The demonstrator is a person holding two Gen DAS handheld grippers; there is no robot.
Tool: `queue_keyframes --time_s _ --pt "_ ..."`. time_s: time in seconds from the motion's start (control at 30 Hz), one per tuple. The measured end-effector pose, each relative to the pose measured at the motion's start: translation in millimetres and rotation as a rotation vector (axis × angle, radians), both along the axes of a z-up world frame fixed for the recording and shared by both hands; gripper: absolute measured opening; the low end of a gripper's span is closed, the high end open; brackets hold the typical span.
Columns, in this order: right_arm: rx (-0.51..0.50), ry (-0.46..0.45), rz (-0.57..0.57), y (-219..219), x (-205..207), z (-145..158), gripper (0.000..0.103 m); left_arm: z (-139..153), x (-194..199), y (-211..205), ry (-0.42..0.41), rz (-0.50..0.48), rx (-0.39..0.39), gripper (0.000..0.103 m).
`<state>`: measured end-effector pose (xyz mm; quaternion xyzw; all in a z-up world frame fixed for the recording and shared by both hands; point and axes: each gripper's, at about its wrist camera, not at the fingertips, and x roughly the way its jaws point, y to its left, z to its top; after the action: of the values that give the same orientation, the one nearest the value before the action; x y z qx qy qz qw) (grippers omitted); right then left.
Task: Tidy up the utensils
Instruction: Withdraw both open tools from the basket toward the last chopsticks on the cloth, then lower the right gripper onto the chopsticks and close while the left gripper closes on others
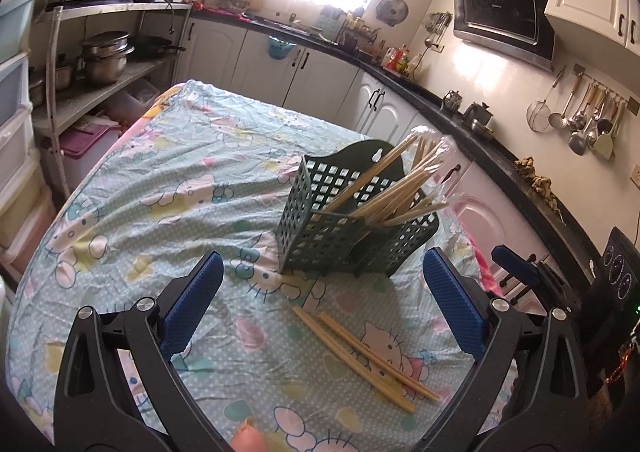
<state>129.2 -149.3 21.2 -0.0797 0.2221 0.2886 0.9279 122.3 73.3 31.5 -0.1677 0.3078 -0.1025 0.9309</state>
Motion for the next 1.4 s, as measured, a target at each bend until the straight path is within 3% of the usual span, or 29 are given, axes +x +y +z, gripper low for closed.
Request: queue_keyframes --time_s 0.37,0.63,0.87,0.97,1.4 --pt "-0.147 0.117 0.026 18 0 -42 0.076 -26 4 2 0.066 -0.011 -0.022 0.092" --pt "-0.201 0.209 0.037 26 8 -68 0.051 -46 10 -3 0.117 -0.038 -0.038 0.091" --pt "-0.231 0.298 0.057 34 16 -88 0.033 -72 20 -4 0.198 -0.056 -0.097 0.053" --pt "-0.231 0.335 0.059 36 22 -94 0.029 -80 25 -6 0.226 -0.069 -0.116 0.044" --pt "-0.247 0.412 0.087 47 42 -106 0.025 -98 49 -19 0.301 -0.1 -0.133 0.04"
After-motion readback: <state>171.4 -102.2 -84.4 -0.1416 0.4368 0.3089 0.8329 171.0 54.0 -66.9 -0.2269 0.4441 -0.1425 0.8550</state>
